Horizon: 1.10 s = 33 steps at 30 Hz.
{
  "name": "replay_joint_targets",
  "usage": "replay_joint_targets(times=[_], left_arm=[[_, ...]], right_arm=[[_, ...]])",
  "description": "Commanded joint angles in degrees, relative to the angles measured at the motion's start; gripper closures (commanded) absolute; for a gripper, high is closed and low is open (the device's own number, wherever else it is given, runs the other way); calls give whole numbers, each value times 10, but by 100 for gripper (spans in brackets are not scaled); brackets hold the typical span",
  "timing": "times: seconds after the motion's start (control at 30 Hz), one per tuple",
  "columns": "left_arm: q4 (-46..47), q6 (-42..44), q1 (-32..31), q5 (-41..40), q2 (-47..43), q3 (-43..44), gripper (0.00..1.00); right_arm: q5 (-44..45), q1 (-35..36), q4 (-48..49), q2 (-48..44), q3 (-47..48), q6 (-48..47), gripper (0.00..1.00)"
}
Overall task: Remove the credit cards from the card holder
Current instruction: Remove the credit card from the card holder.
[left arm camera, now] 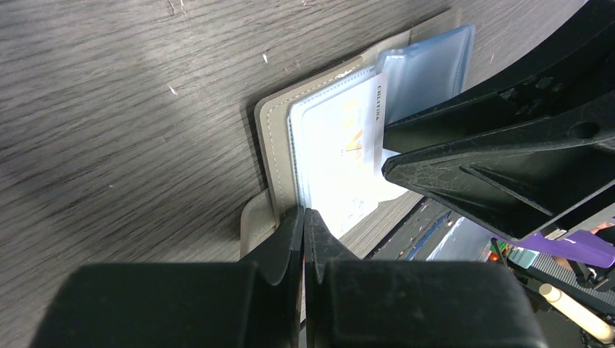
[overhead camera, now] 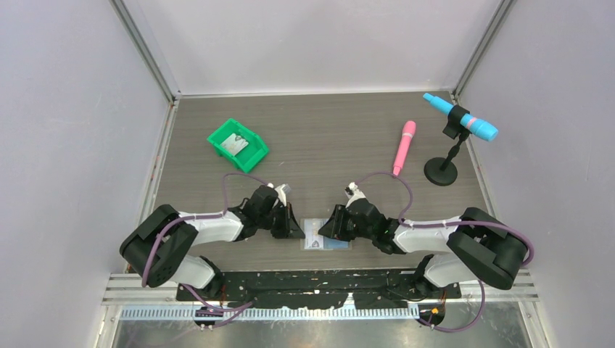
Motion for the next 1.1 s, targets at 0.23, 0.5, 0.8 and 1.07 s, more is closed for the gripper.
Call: replay_joint_targets(times=[0.23, 0.5, 0.8, 1.07], left_arm=[[-10, 20, -5, -33, 14, -18, 100], [-2, 17, -5, -33, 17, -23, 100], [-23, 27, -5, -52, 31, -18, 100], [-5, 23, -5, -47, 48, -24, 100]], right_arm=[[2, 3, 47, 21, 1, -1, 64], [-5, 3, 71, 35, -4, 3, 70], [5, -1, 60, -4, -18, -8, 95], [-8, -19, 15, -55, -26, -30, 94]])
